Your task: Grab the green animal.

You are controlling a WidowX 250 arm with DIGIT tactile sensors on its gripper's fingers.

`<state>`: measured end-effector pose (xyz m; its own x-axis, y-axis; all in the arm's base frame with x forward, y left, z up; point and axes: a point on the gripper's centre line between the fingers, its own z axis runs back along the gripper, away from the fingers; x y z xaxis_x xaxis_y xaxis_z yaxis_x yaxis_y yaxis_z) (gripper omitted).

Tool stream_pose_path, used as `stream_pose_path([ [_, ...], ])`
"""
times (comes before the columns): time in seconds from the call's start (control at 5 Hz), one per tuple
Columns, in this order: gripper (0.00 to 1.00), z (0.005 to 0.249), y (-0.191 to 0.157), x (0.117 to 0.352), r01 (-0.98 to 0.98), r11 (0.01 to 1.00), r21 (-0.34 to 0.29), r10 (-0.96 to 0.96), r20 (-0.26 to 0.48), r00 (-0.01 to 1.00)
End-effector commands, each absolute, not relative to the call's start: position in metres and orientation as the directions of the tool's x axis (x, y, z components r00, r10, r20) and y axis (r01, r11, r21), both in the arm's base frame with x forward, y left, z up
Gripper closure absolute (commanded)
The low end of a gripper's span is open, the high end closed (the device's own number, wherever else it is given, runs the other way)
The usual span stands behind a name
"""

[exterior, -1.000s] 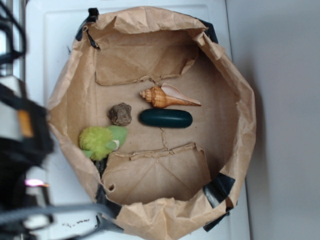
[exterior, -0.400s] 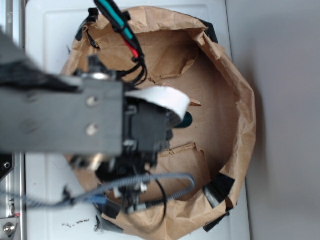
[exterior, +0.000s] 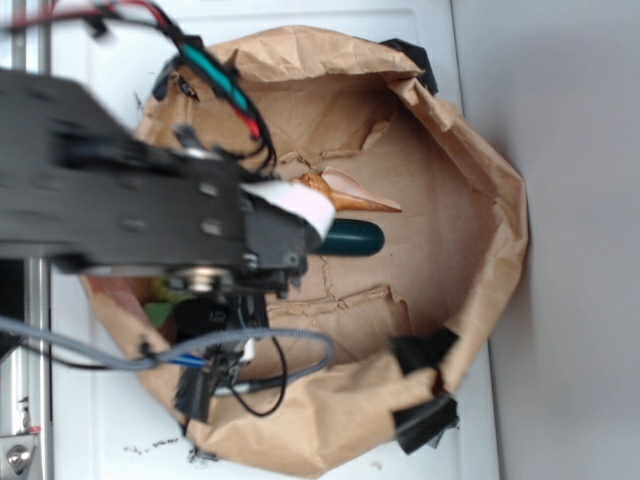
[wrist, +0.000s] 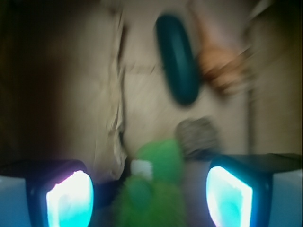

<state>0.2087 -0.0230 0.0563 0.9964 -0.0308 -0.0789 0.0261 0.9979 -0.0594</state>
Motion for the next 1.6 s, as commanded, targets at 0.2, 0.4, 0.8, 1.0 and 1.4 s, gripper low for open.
stream_pose_path([
  [0.2,1.00,0.050,-0.032,0.208,0.084,0.988,-0.126,-0.100,-0.127,0.987],
  [0.4,1.00,0.051,-0.031,0.214,0.102,0.986,-0.132,-0.114,-0.089,0.989],
  [0.8,1.00,0.064,-0.026,0.223,0.110,0.983,-0.149,-0.111,0.001,0.994],
  [1.0,1.00,0.069,-0.031,0.220,0.098,0.982,-0.159,-0.091,0.045,0.995],
  [1.4,1.00,0.151,-0.018,0.220,0.028,0.954,-0.298,-0.009,0.064,0.998],
])
